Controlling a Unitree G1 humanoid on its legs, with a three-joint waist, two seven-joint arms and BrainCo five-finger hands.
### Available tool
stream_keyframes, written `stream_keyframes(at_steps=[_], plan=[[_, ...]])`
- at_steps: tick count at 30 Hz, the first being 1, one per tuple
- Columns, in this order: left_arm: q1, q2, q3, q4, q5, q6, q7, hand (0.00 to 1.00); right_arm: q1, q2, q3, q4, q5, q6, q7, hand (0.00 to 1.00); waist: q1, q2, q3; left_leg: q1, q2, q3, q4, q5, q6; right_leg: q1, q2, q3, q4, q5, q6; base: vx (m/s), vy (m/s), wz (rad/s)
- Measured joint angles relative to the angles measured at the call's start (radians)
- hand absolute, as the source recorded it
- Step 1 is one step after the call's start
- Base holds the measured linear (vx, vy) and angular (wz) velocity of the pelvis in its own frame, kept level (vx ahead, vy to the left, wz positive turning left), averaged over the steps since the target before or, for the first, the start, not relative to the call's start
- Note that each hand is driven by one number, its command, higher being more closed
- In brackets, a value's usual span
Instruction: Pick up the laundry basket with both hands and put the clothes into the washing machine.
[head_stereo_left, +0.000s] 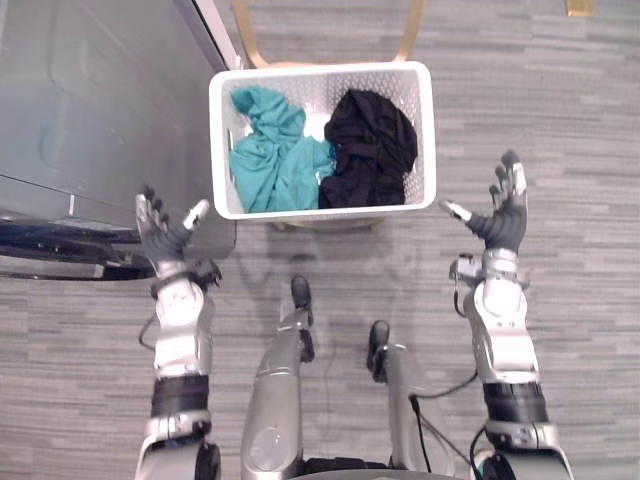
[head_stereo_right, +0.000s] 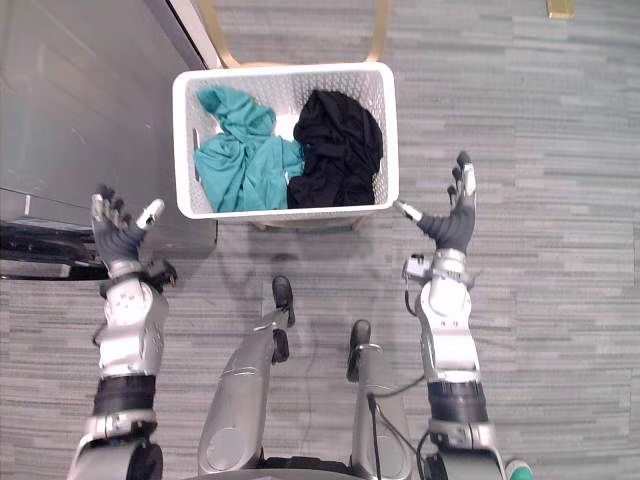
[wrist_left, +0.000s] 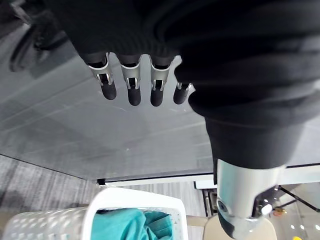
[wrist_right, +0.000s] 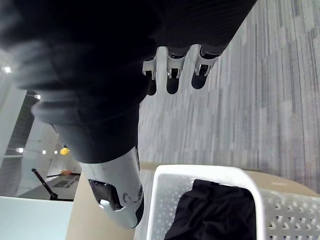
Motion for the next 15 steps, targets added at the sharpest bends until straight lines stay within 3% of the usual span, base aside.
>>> stream_keyframes(at_steps=[6,12,15], plan=[[0.18,-0.028,-0.033,0.247,0.017,0.031,-0.094,0.0,0.163,0.056,-0.014,0.263,-0.033,0.019,0.06,0.0,0.002,-0.042,-0.099,0.131,-0.031,-0.004,-0.049,-0.008,-0.002,0.139,-0.02,-0.023,-0.039,-0.03,0.006,0.09,-0.029,0.12],[0.206,-0.027,-0.016,0.541,0.076,0.052,-0.134,0.0,0.173,0.072,-0.045,0.571,-0.036,0.044,0.097,0.0,0.002,-0.021,-0.199,0.225,-0.048,-0.027,-0.072,-0.019,-0.012,0.265,-0.028,-0.061,-0.107,-0.034,0.013,0.06,-0.014,0.14],[0.205,-0.035,-0.003,0.622,0.1,0.059,-0.153,0.0,0.164,0.071,-0.067,0.679,-0.035,0.05,0.107,0.0,0.003,0.004,-0.227,0.246,-0.066,-0.05,-0.075,-0.022,-0.009,0.304,-0.04,-0.087,-0.114,-0.044,0.021,0.04,-0.022,0.27]])
